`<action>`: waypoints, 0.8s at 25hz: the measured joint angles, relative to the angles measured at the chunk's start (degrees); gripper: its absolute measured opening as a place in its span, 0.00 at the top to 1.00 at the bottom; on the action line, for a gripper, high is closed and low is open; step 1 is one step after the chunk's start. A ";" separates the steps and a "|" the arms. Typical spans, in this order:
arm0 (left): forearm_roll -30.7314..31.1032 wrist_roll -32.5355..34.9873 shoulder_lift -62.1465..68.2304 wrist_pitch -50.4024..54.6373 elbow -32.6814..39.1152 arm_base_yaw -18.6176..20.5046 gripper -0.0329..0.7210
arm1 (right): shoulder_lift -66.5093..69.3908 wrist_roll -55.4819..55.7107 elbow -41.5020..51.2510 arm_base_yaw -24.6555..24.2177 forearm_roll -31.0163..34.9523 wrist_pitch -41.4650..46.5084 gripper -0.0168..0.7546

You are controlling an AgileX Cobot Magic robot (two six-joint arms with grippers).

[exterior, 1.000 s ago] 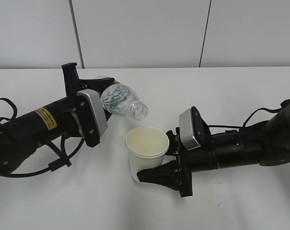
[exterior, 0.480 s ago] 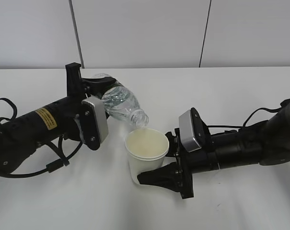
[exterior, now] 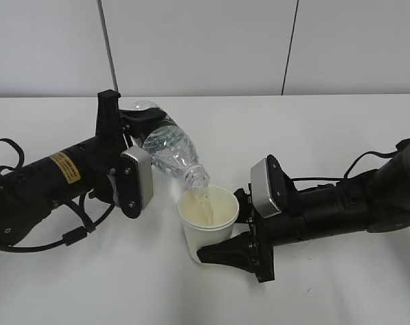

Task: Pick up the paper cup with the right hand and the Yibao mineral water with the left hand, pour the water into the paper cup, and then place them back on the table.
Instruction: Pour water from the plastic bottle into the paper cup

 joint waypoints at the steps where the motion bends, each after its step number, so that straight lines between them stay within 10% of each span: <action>1: 0.00 0.13 0.00 0.00 0.00 0.00 0.46 | 0.00 0.00 0.00 0.00 0.00 0.10 0.30; 20: 0.00 4.39 0.00 -0.49 0.00 0.00 0.46 | 0.00 0.00 0.00 0.00 -2.52 -0.31 0.30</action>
